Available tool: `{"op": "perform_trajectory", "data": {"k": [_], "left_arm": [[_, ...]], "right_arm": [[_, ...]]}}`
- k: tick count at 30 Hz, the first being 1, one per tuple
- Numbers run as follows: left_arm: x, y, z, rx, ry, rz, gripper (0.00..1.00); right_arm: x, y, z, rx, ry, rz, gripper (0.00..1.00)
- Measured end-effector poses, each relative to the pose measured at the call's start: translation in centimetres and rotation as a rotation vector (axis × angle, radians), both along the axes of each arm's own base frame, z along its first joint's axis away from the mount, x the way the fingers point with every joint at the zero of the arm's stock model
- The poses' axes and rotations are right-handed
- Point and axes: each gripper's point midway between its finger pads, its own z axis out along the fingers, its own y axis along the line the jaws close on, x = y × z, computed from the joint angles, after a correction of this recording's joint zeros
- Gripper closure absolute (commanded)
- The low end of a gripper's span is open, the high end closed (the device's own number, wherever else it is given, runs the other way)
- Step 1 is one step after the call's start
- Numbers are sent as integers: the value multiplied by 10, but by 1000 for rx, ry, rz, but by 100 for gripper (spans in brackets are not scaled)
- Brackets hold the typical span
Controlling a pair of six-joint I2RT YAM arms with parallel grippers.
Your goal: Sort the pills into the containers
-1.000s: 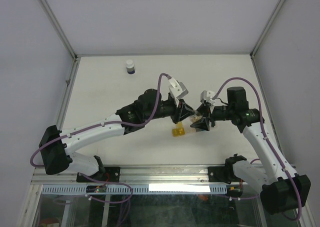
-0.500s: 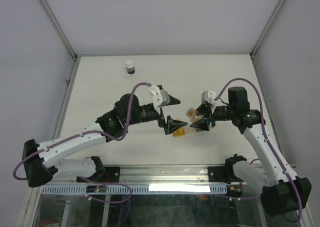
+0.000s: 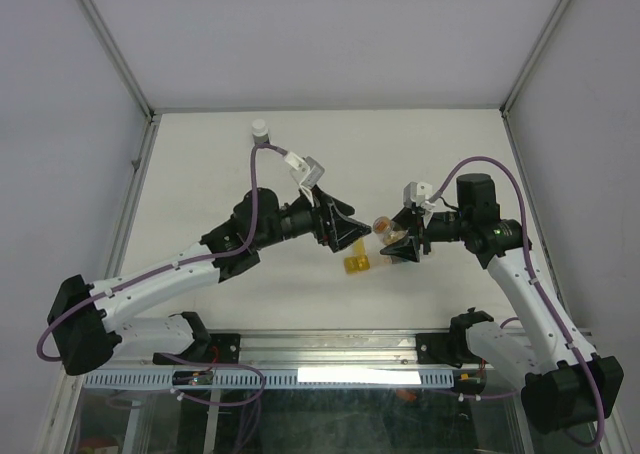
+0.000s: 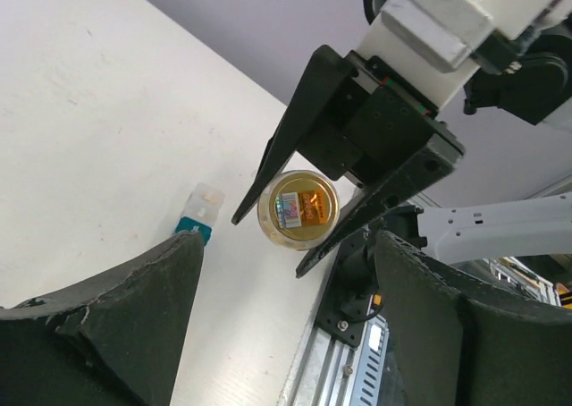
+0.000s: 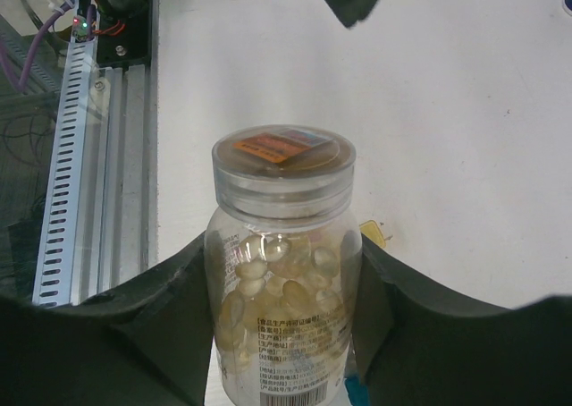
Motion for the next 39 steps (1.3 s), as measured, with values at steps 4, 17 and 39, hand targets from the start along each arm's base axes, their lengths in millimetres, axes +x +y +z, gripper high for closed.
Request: {"op": "perform_trajectory", "data": {"k": [4, 17, 39], "left_arm": [[6, -15, -12, 41, 38, 0, 23], [7, -50, -22, 96, 71, -42, 41], [-13, -50, -44, 291, -576, -402, 5]], "right_arm": [[0, 0, 0, 0, -1, -1, 100], [0, 0, 0, 0, -1, 0, 100], [-1, -1, 0, -1, -25, 11, 100]]}}
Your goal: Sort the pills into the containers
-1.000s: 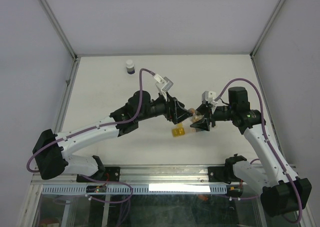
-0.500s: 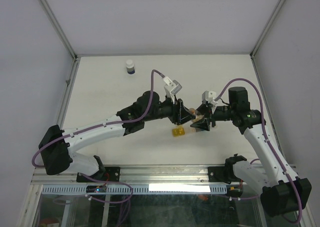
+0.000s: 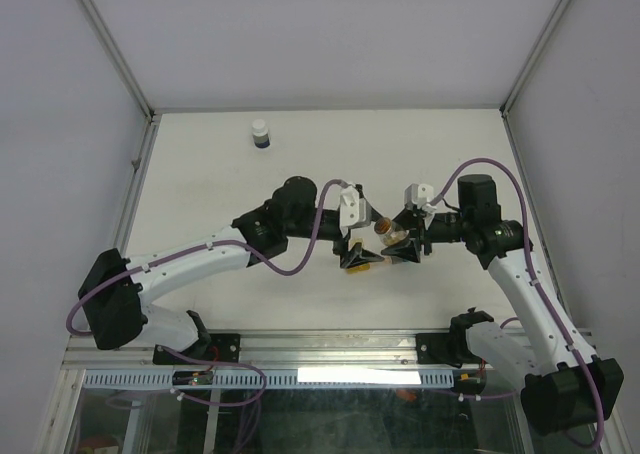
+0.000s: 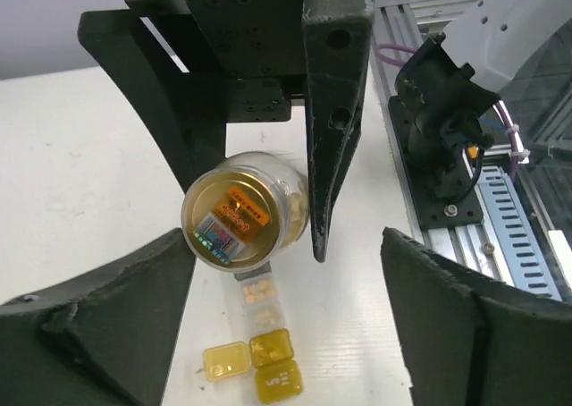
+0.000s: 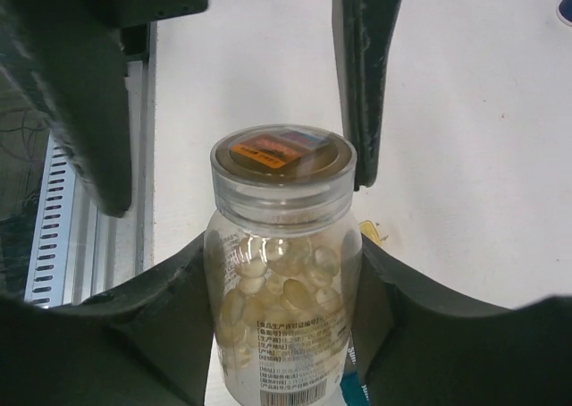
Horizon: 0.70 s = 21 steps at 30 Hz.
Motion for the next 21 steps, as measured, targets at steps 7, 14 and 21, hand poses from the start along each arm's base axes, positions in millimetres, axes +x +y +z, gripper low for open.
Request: {"op": "perform_trajectory", "data": {"k": [7, 14, 21], "left_arm": [[14, 30, 15, -168, 105, 125, 2], [12, 38, 48, -309, 357, 309, 14], [6, 9, 61, -254, 409, 391, 25]], "right_arm": [[0, 0, 0, 1, -1, -1, 100], [0, 1, 0, 1, -1, 2, 100], [0, 1, 0, 1, -1, 3, 100]]}}
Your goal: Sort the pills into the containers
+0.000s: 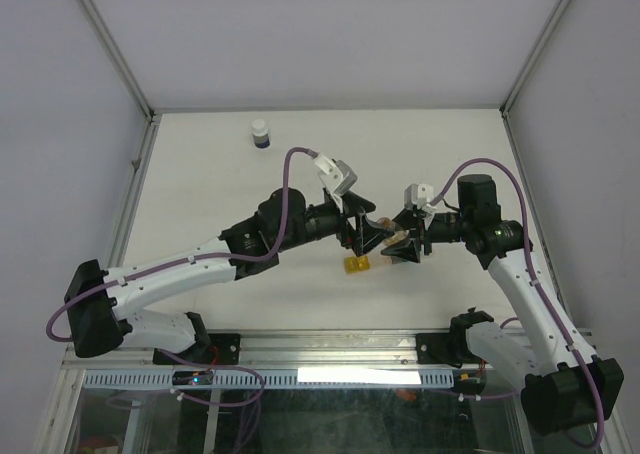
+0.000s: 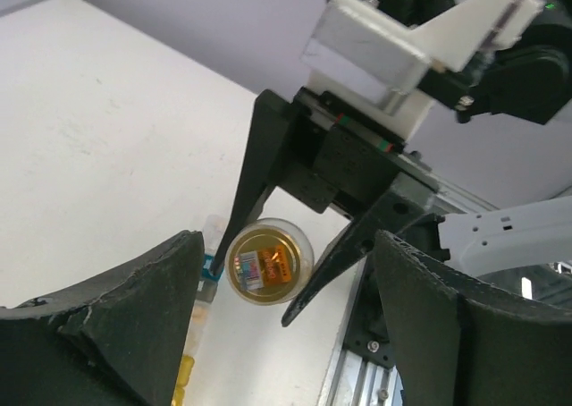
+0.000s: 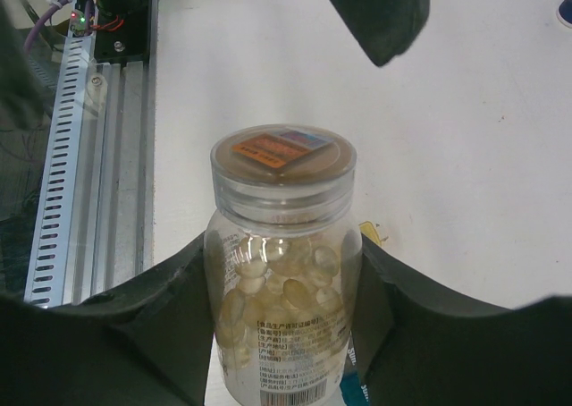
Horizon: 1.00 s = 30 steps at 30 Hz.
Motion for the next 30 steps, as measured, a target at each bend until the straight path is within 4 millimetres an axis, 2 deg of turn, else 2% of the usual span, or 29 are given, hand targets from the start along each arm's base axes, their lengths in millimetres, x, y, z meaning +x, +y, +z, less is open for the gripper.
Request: {"op": "perform_trajectory", "data": {"k": [8, 10, 13, 16, 20, 21, 22, 23, 25, 26, 27, 30], "left_arm": [[14, -11, -38, 138, 69, 42, 37], [13, -13, -44, 158, 78, 38, 39], [12, -15, -49, 176, 88, 29, 48], [11, -18, -46, 175, 88, 18, 64], [7, -20, -45, 184, 65, -17, 99], [6, -21, -45, 187, 53, -30, 100], [5, -21, -45, 192, 35, -41, 100], [4, -21, -45, 201, 9, -56, 100], [3, -21, -45, 220, -50, -85, 100], [3, -21, -45, 229, -81, -99, 100], [2, -21, -45, 239, -111, -121, 100], [-5, -18, -51, 282, -154, -191, 100]], "right_arm": [[1, 0, 1, 1, -5, 0, 100], [1, 0, 1, 1, -6, 0, 100], [1, 0, 1, 1, -5, -1, 100], [2, 0, 0, -1, -7, -4, 100], [3, 0, 0, -3, -12, -7, 100], [3, 0, 0, -3, -14, -7, 99], [3, 0, 0, -3, -15, -7, 93], [3, 0, 1, -3, -17, -6, 81], [3, 0, 1, -3, -21, -3, 33], [3, 0, 1, -3, -21, -2, 13], [2, 0, 0, -2, -16, -1, 2], [1, 1, 2, 8, -2, 2, 0]]}}
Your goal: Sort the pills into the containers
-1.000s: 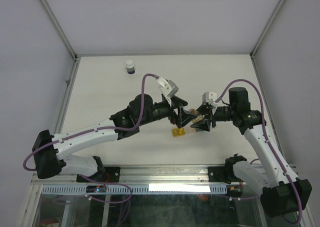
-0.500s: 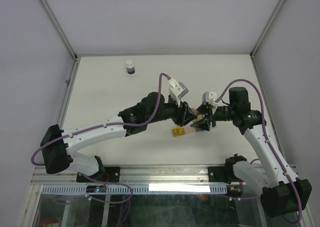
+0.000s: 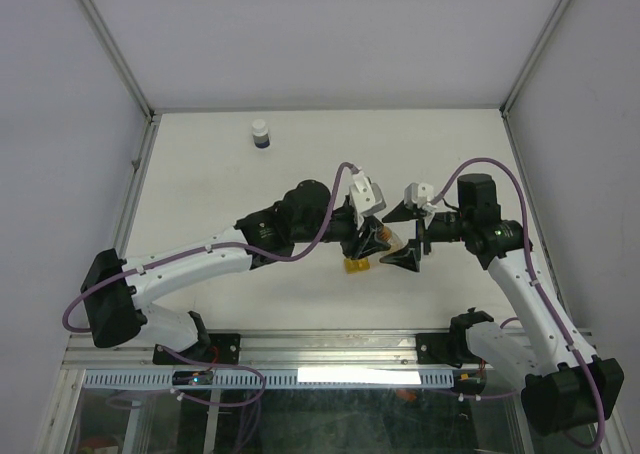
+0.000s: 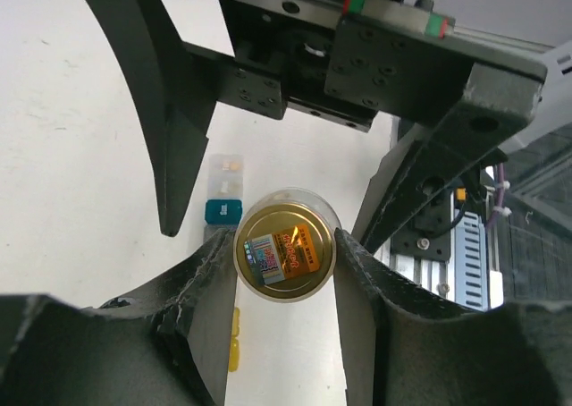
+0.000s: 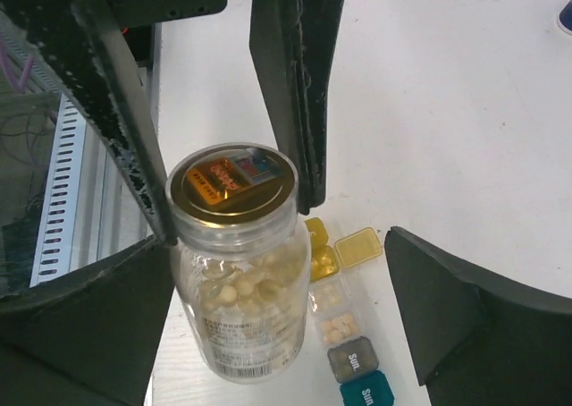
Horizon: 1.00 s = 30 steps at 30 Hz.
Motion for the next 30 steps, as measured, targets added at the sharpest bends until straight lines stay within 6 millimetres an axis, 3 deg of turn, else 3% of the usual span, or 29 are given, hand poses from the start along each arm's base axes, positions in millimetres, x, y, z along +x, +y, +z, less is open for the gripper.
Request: {"op": "perform_trajectory", "data": {"k": [4, 10, 15, 21, 26, 30], "left_arm": [[3, 9, -10, 41, 14, -28, 100], [41, 46, -19, 68, 39, 113, 100], [82, 95, -21, 97, 56, 361, 100], [156, 175, -33, 122, 121, 737, 100], [203, 233, -70, 188, 202, 980, 100], [228, 257, -115, 289, 288, 1099, 100]], "right_arm": [[-1, 1, 2, 12, 13, 1, 0], [-4, -3, 13, 44, 9, -14, 0], [-7, -5, 27, 85, -14, -20, 0], [-2, -2, 34, 114, -8, -32, 0], [2, -2, 30, 123, 21, -56, 0], [9, -2, 28, 119, 34, -81, 1]]}}
